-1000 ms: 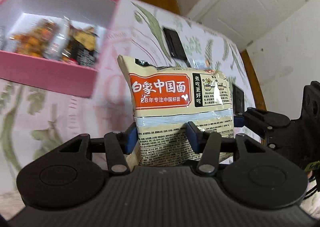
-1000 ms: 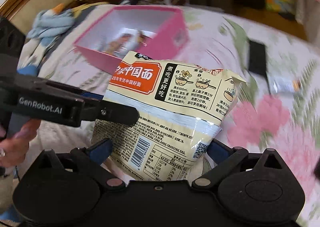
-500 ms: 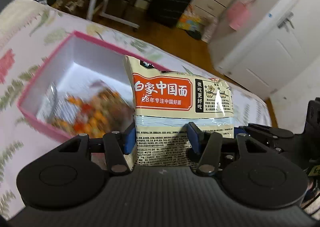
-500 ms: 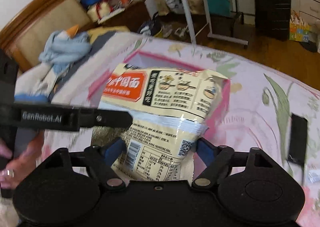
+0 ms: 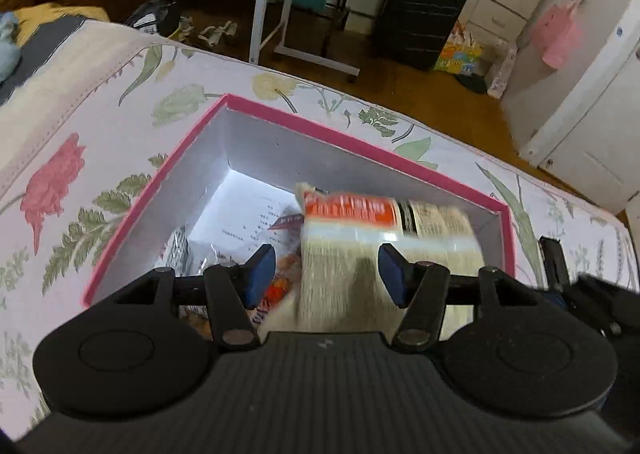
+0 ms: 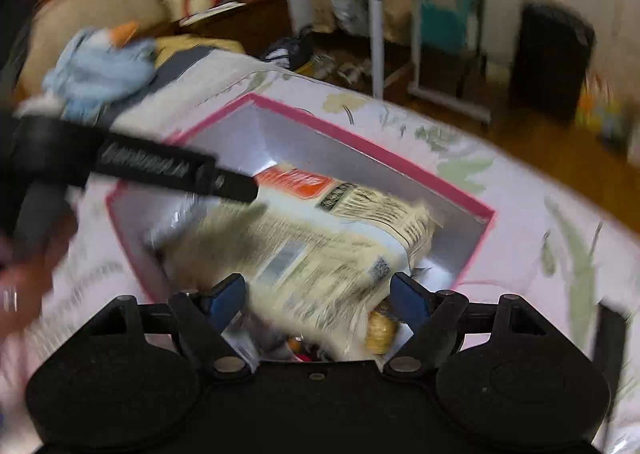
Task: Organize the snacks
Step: 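Open both tools to drop the noodle bag into the box, then move the left tool to a black snack bar while the right tool reaches a white bar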
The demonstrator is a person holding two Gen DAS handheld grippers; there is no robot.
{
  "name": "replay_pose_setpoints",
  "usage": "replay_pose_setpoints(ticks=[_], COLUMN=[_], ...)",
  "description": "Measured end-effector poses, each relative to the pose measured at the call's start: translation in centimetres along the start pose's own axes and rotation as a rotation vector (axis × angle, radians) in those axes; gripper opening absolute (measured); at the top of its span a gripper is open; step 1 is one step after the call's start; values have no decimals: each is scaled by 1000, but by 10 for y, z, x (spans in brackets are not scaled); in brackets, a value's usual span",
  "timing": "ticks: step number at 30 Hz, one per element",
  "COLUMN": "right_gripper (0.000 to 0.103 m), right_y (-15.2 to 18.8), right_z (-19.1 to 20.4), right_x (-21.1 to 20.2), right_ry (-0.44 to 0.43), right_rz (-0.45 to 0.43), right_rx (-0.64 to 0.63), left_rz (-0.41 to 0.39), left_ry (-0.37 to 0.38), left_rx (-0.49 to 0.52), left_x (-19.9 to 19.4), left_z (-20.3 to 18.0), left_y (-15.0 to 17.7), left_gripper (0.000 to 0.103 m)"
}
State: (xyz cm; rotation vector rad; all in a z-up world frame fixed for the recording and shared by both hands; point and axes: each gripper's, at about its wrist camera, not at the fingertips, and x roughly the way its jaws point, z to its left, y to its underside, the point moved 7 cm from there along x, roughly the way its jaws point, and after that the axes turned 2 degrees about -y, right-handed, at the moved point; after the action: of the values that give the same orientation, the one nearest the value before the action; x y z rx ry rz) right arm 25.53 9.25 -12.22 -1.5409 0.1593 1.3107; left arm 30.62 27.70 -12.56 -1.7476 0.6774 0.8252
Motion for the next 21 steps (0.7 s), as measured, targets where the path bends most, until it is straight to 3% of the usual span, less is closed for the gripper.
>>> replay_pose_setpoints(ticks=[4,8,12,16,21], right_gripper=[84,84,84,84,84], right_y=[24,47,63,78,94], right_z=[-3,-18,-44,-73,-110], right_x=[-40,-84,-120,-148,-174], right_ry=[-40,-61,-11,71,88], right_rz=[-49,-126,-198,-188,-162], right_rx=[10,59,84,117,254], left_rz=[-34,-24,0,11,33], left_ry=[31,74,138,199,269], left_rx=[2,118,204,263,309], left_x=[-15,-32,-49,-64,-70], left_z=[-12,-45,-81,-113,-154], left_y=[12,29,44,54,62], left_gripper=[56,56,56,56,55])
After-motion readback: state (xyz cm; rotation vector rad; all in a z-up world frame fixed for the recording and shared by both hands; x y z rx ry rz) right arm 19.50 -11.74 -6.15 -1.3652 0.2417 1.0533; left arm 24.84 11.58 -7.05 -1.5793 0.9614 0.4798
